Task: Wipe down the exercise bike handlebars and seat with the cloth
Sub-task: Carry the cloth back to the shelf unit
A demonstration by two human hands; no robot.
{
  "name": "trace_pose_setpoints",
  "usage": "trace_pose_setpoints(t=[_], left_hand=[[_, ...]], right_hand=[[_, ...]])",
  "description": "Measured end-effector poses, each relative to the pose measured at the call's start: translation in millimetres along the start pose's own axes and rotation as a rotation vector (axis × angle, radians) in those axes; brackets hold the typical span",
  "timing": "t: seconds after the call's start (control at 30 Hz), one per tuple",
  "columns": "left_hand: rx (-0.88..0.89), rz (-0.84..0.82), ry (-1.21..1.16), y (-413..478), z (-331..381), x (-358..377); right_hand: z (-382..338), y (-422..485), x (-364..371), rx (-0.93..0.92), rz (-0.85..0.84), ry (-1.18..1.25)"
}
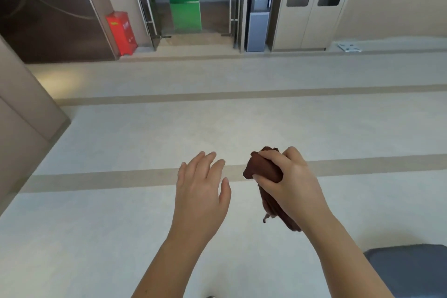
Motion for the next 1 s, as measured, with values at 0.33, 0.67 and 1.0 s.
trace_pose_setpoints(t=[0.33, 0.67, 1.0], left_hand=[[0.086, -0.074, -0.040, 186, -35, 101], [0.194, -0.134, -0.066, 408, 5, 257], [0.199, -0.150, -0.082, 607, 7, 376]], right_hand=[[43, 181, 27, 0.099, 0.068, 0.041], [150, 415, -8, 0.107, 0.167, -0.005], [239, 621, -23, 0.188, 0.195, 0.031]])
Point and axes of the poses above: each hand's wrist, its own y-axis towards the middle knuckle, its own x-axis out of the palm, z = x × y, the point moved 10 cm from there along y, towards the middle knuckle, and after that the axes turned 3 degrees about y, right-handed, at the moved point
